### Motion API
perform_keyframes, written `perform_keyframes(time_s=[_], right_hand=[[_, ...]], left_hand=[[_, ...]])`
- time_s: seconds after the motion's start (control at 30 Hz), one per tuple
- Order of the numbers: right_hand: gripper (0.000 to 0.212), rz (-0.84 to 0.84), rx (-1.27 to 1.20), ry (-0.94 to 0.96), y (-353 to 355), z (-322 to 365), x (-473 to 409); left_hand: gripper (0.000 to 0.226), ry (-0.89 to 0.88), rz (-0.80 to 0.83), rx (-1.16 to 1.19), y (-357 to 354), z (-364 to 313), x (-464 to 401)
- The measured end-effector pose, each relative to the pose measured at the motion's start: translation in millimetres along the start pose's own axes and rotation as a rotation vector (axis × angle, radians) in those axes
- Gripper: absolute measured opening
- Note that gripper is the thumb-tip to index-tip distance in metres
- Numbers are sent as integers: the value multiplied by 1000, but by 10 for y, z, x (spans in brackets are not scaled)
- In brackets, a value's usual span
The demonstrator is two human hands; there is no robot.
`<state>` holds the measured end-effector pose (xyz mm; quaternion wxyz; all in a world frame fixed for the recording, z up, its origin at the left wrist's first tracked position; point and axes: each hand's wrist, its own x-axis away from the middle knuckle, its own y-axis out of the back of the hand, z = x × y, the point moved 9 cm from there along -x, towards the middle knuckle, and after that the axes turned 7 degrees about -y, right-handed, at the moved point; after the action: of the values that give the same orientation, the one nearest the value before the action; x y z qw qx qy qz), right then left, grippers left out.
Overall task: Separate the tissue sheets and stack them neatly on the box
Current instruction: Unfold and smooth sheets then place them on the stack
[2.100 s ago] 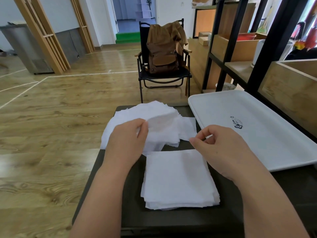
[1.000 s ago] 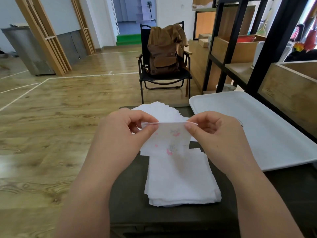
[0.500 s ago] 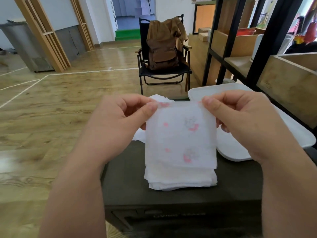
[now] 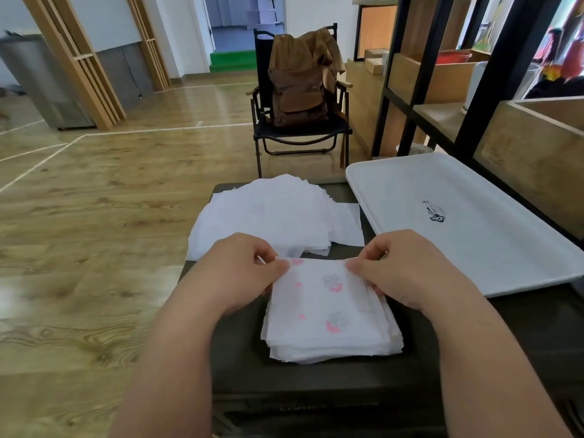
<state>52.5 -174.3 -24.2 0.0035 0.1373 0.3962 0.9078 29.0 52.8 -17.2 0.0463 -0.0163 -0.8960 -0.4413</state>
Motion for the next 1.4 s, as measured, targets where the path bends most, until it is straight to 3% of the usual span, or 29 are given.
perform_keyframes(time_s=[0.07, 0.13, 0.2, 0.23, 0.33, 0.43, 0.67, 0.83, 0.93, 1.03, 1.27, 1.4], right_hand=[[18, -35, 12, -5, 43, -1, 7], [21, -108, -9, 4, 132, 16, 18], [23, -170, -36, 30, 204, 47, 32], [23, -185, -49, 47, 218, 66, 38], [22, -183, -94, 96, 215, 125, 68], [22, -164, -113, 125, 198, 170, 97], [22, -152, -108, 138, 178, 182, 93], [23, -165, -108, 136, 196, 155, 74], [23, -172, -112, 133, 212, 137, 74], [22, -171, -111, 135, 208, 145, 72], [22, -161, -124, 138, 197, 154, 74], [22, -174, -115, 134, 221, 153, 81]], left_hand=[[29, 11, -97, 12, 72, -11, -18], [28, -16, -320, 111, 234, -31, -35], [14, -119, -507, 141, 371, -75, -52], [10, -164, -520, 113, 373, -94, -86], [38, -189, -356, -50, 184, -12, -248], [50, -171, -222, -152, 18, 91, -331], [57, -220, -219, -162, -3, 68, -317], [70, -266, -105, -171, -36, 1, -239], [42, -325, -106, -205, -39, -23, -188], [14, -269, -119, -209, -30, 55, -191], [14, -274, -216, -224, 54, -16, -211], [18, -317, -429, -33, 330, -47, -107]])
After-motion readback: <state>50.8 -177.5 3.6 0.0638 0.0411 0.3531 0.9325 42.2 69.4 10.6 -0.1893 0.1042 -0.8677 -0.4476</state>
